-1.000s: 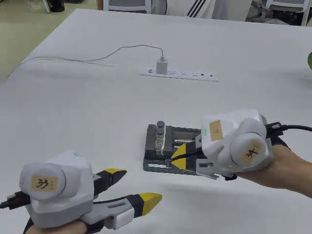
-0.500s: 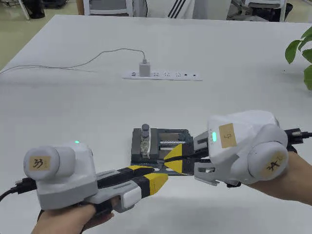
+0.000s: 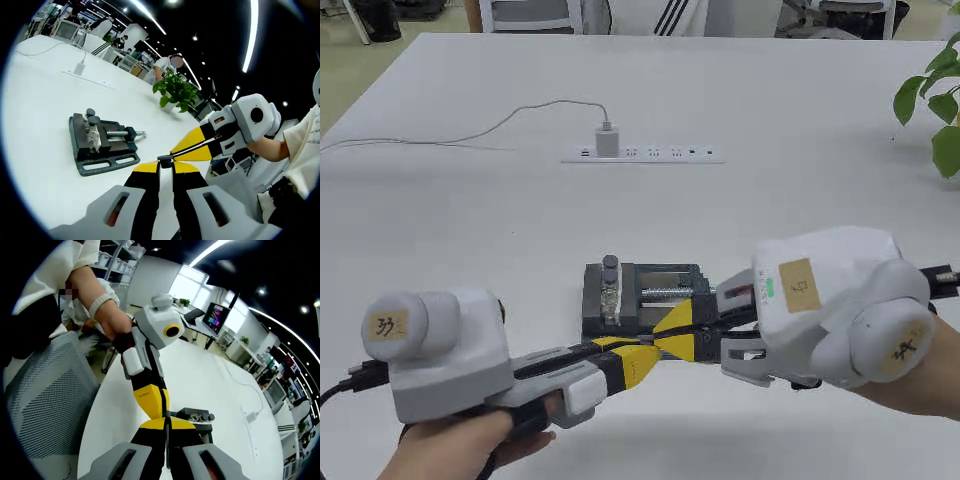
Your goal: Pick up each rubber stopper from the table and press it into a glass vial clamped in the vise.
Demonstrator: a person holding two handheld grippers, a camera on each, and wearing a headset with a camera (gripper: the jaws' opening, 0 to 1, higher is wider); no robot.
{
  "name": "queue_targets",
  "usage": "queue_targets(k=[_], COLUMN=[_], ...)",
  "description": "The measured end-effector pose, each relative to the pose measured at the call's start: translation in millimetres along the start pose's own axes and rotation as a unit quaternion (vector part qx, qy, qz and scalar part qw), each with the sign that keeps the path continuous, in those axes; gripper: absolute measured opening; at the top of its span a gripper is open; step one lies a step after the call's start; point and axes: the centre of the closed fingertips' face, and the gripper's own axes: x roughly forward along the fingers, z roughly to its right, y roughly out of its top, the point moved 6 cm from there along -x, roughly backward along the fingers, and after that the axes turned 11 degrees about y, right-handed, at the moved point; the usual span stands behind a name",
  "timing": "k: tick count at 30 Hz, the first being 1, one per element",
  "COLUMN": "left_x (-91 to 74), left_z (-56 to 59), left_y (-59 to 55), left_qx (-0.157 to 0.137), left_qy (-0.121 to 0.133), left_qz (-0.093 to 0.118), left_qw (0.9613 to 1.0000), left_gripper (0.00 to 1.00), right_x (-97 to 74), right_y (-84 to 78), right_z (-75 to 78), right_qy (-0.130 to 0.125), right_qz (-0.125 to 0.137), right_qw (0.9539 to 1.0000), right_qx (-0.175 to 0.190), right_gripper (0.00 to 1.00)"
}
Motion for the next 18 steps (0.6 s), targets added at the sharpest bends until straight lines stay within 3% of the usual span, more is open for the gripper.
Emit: queue_targets(k=[11, 18], left_x=[-3.9, -6.4], left_z=[-1.0, 0.7], left_y=[-8.7, -9.5], left_qx=[-0.003, 0.011], left_qy=[0.005, 0.008], left_qz=[-0.006, -0.005], left_qw=[1.0, 0.9999], left_gripper=[0.03, 0.03], right_x=[6.3, 3.1], right_y=[0.7, 2.3], right_z=[-7.1, -6.6], right_qy=[0.004, 0.002], right_qz=[-0.005, 0.001], right_qw=[0.9997, 1.0], right_qx=[-0.022, -0.006], right_gripper=[0.0, 0.0])
